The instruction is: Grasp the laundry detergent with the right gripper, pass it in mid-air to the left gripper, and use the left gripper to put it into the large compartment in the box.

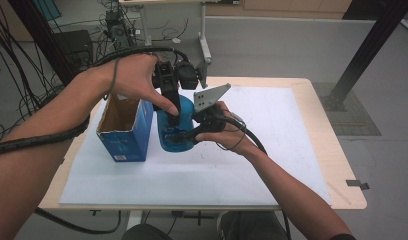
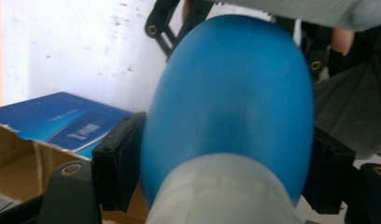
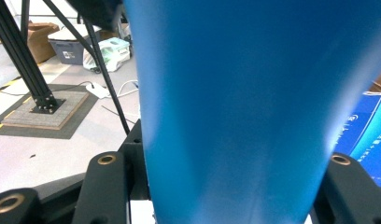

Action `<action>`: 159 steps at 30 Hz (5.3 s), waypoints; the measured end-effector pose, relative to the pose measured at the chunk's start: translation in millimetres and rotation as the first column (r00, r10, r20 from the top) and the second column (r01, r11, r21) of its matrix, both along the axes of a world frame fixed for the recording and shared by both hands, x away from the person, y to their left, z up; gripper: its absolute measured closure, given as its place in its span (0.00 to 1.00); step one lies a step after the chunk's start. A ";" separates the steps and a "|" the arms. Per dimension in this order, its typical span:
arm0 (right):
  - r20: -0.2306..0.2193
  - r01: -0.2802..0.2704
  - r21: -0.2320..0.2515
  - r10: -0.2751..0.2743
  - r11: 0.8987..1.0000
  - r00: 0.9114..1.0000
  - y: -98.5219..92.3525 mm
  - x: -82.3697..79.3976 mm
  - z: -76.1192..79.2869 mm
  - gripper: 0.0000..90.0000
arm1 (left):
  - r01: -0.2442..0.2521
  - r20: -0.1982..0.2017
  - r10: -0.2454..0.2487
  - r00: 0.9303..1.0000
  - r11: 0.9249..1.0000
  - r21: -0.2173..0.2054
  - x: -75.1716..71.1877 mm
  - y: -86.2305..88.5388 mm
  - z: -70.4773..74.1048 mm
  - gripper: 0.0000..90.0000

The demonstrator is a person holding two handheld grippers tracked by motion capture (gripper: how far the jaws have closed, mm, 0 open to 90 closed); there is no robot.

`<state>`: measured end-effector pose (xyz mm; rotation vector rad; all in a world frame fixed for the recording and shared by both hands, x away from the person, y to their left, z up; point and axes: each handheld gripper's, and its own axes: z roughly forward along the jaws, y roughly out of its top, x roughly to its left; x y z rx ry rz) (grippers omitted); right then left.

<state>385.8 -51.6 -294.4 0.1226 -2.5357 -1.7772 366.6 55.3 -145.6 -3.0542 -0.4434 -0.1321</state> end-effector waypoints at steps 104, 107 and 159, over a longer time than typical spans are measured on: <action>-0.013 -0.029 -0.002 0.028 1.000 1.000 0.8 3.1 -6.1 0.46 | -0.004 -0.034 0.005 0.999 1.000 0.007 3.1 0.8 -3.9 0.42; -0.015 -0.028 0.000 0.028 1.000 0.999 0.6 3.4 -5.9 0.46 | -0.008 -0.037 0.009 0.999 1.000 0.009 3.6 0.6 -3.3 0.41; 0.010 0.304 -0.464 -0.338 0.832 0.941 -143.6 5.5 36.8 0.07 | -0.550 0.037 0.553 0.832 0.833 -0.065 50.2 51.2 101.8 0.41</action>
